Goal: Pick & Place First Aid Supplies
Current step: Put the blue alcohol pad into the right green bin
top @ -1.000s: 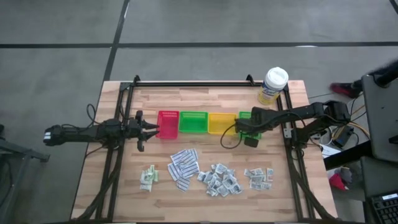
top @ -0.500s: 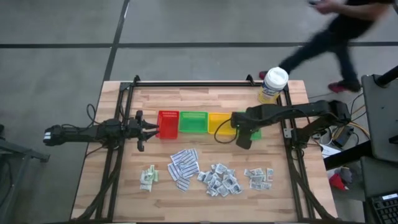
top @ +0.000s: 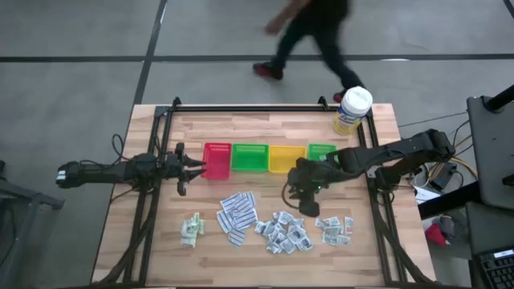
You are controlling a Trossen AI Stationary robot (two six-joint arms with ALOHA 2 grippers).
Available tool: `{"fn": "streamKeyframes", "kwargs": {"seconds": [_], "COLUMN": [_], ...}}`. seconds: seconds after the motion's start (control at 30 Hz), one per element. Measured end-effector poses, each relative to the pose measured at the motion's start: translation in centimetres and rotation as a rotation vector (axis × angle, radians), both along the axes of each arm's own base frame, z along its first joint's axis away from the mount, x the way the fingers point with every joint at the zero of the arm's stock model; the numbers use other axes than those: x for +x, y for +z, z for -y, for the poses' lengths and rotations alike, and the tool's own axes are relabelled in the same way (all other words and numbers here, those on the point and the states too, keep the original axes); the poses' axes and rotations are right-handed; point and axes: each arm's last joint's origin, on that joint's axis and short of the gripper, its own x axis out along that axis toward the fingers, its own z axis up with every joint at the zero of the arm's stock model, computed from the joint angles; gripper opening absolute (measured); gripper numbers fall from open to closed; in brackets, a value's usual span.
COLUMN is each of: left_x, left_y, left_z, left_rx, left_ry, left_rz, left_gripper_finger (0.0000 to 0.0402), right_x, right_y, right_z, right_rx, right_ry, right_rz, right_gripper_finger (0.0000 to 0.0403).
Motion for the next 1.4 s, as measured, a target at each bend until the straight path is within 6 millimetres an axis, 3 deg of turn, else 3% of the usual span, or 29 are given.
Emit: {"fn": "streamKeyframes", "kwargs": {"seconds": [0.27, 0.5, 0.67, 0.83, 1.03, 1.2, 1.4], "left_x": [0.0, 0.0, 0.0, 0.0, 0.0, 0.0, 0.0], "left_y": [0.0, 0.0, 0.0, 0.0, -0.1, -0.1, -0.1], "left_z": [0.0, 0.0, 0.0, 0.0, 0.0, 0.0, 0.0], "left_rx": [-0.039, -0.039, -0.04, -0.04, -0.04, -0.04, -0.038], "left_ry": [0.0, -0.001, -0.001, 0.0, 0.0, 0.001, 0.001], "left_rz": [0.004, 0.003, 0.002, 0.002, 0.0, 0.0, -0.003], "left_gripper_finger": [0.0113, 0.0113, 0.0113, 0.0113, 0.0113, 0.0113, 0.0113], "right_x": [-1.1, -3.1, -4.3, -4.7, -3.7, -1.4, 1.5], "right_y": [-1.0, -3.1, -5.0, -6.9, -7.7, -8.4, -9.4], "right_z": [-3.8, -7.9, -9.3, -8.9, -7.0, -4.7, -3.3], "right_rx": [0.04, 0.026, -0.019, -0.148, -0.292, -0.286, -0.154], "right_ry": [0.145, 0.327, 0.418, 0.431, 0.455, 0.338, 0.225], "right_rz": [-0.042, -0.036, -0.024, 0.009, 0.059, 0.022, -0.065], "right_gripper_finger": [0.0075, 0.008, 0.0086, 0.0086, 0.0095, 0.01, 0.0107]}}
